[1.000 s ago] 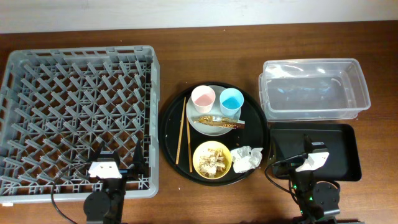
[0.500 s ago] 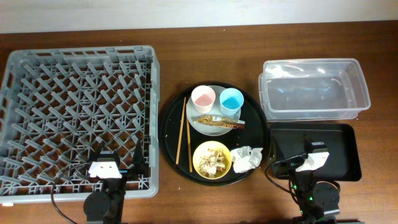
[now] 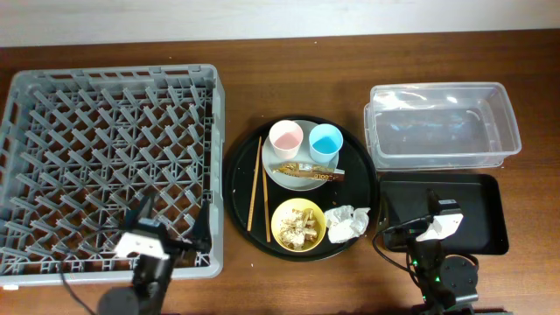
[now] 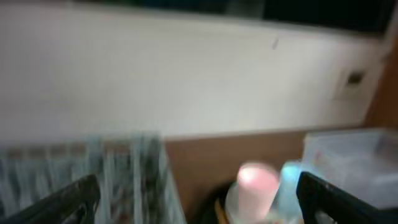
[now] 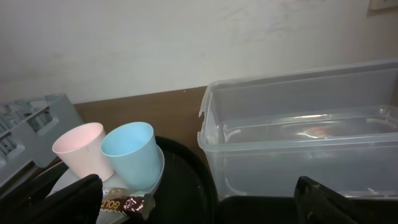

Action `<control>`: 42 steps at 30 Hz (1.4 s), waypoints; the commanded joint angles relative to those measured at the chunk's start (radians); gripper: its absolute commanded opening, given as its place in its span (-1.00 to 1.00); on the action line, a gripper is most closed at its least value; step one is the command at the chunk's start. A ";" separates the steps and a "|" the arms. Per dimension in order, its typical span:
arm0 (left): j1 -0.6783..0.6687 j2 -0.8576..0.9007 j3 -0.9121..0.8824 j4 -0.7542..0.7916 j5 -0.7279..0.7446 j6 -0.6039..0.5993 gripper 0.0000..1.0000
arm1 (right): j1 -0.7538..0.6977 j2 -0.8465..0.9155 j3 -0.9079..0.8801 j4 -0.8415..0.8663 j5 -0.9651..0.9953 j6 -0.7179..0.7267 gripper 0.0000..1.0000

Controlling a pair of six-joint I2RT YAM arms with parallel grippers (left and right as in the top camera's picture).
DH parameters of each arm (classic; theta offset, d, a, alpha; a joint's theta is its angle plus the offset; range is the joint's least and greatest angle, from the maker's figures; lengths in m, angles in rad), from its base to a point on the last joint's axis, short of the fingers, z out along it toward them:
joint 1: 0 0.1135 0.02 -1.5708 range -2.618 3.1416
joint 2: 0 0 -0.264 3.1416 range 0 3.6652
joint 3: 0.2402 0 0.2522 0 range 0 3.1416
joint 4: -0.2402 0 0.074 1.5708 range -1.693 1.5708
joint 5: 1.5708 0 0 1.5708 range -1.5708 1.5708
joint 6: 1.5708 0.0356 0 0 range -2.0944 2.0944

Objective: Sort waste into correct bins and load items into the dishwasher rack
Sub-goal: 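Reach left gripper to the wooden chopsticks on the black tray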

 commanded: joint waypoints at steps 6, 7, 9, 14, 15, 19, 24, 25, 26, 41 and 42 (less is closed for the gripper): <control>-0.002 0.975 1.522 -1.050 0.201 0.158 0.99 | -0.002 -0.006 -0.005 -0.004 -0.002 -0.004 0.97; -0.002 1.083 1.639 -1.067 0.202 0.157 0.99 | -0.002 -0.006 -0.005 -0.004 -0.002 -0.004 0.97; -0.002 1.257 1.761 -1.125 0.293 0.156 0.99 | -0.002 -0.006 -0.005 -0.004 -0.002 -0.004 0.97; -0.100 1.493 1.676 -1.428 0.331 0.163 0.31 | -0.002 -0.006 -0.005 -0.004 -0.002 -0.004 0.97; -0.145 1.506 1.627 -1.397 0.288 0.165 0.19 | -0.002 -0.006 -0.005 -0.004 -0.002 -0.004 0.97; -0.342 1.541 1.258 -1.124 0.062 -0.047 -0.38 | -0.002 -0.006 -0.005 -0.004 -0.002 -0.004 0.97; -0.472 1.555 0.999 -0.887 -0.148 -0.192 -0.63 | -0.002 -0.006 -0.005 -0.005 -0.002 -0.004 0.97; -0.509 1.555 0.964 -0.837 -0.212 -0.192 -0.63 | -0.002 -0.006 -0.005 -0.004 -0.002 -0.004 0.97; -0.534 1.555 0.937 -0.795 -0.272 -0.192 -0.64 | -0.002 -0.006 -0.005 -0.004 -0.002 -0.004 0.97; -0.574 1.594 0.599 -0.253 -0.499 -0.263 -0.59 | -0.002 -0.006 -0.005 -0.004 -0.002 -0.004 0.97; -0.573 1.628 0.599 -0.225 -0.499 -0.262 -0.59 | -0.002 -0.006 -0.005 -0.004 -0.002 -0.004 0.97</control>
